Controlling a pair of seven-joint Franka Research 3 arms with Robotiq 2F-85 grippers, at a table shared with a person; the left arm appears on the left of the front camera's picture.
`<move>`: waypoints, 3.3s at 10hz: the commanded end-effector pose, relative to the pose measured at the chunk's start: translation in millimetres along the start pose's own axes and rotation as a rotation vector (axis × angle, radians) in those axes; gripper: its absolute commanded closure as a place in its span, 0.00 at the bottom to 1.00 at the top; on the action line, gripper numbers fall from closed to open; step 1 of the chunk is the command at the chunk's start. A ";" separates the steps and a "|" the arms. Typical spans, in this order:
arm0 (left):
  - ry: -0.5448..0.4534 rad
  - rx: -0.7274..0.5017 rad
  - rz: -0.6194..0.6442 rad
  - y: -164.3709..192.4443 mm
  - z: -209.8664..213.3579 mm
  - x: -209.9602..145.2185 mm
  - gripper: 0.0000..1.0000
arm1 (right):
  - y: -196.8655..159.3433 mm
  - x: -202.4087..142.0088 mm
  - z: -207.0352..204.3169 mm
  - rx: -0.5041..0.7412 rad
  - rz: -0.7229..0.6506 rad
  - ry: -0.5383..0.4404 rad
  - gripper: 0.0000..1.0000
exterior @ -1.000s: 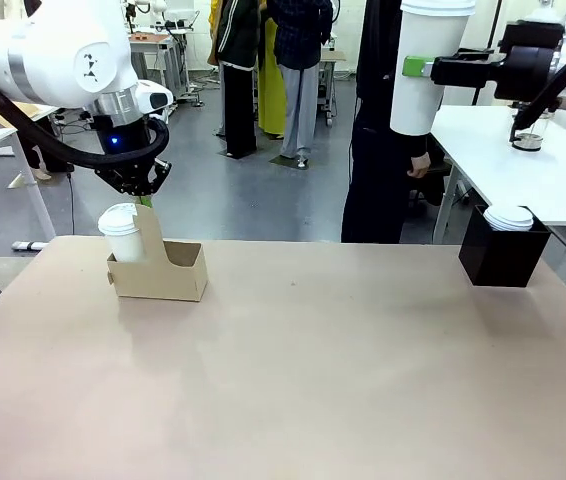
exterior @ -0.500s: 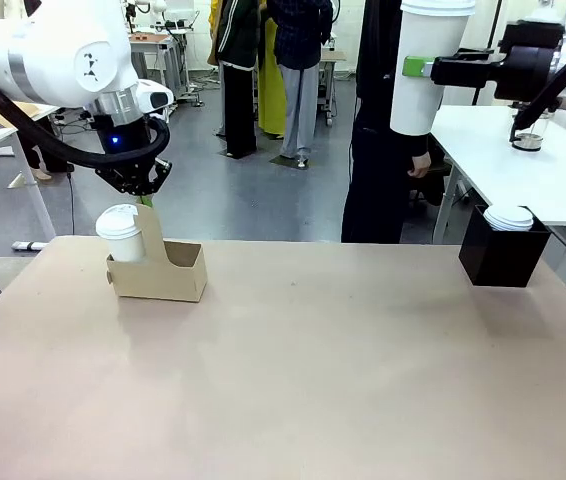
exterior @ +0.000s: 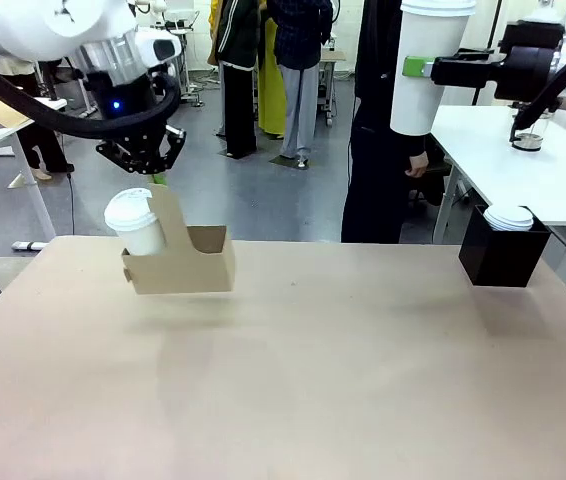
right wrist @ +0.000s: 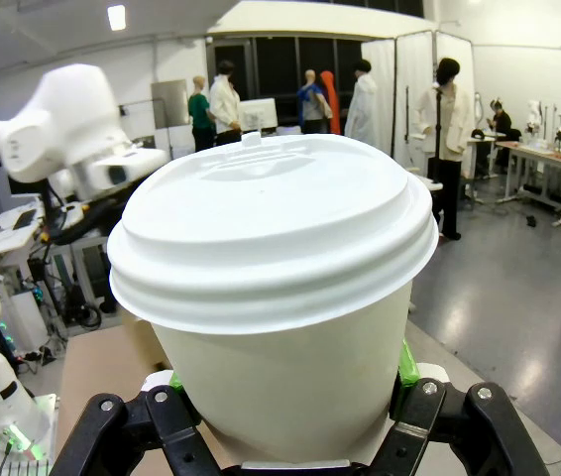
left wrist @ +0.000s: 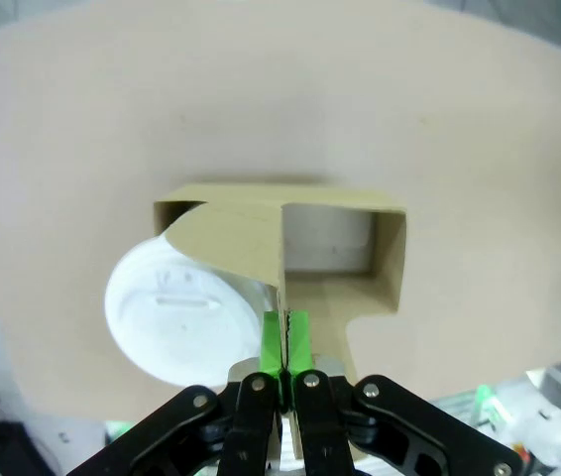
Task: Pour a drink into a cup and package it in a carrier.
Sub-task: Position the Cup Carrier in the center of the table, then insert the held 600 ml Paper Cup into the Cup Carrier.
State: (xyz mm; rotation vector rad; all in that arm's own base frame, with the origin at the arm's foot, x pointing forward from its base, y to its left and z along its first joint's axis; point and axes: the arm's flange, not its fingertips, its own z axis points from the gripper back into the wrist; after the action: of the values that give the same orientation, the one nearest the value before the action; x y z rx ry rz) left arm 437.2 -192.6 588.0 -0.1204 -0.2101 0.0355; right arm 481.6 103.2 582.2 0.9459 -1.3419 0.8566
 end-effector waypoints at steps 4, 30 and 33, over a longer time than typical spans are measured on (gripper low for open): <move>-0.024 0.028 0.006 -105.9 -18.5 -125.3 0.98 | 0.9 3.8 -1.3 -0.005 -0.002 -0.015 0.20; -0.006 -0.215 -0.917 -11.6 -16.1 -35.9 0.00 | 71.4 -148.4 -61.5 0.753 0.082 0.009 0.20; 0.051 -0.113 -0.857 -29.9 3.9 -29.2 0.00 | 75.3 -145.3 -64.7 0.708 0.067 0.034 0.20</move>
State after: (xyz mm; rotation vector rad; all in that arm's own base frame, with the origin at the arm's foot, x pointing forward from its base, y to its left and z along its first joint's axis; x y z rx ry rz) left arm 416.5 -213.0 574.7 -0.1564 -0.2299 -0.8429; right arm 428.8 196.8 436.4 1.4483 -1.0307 1.4378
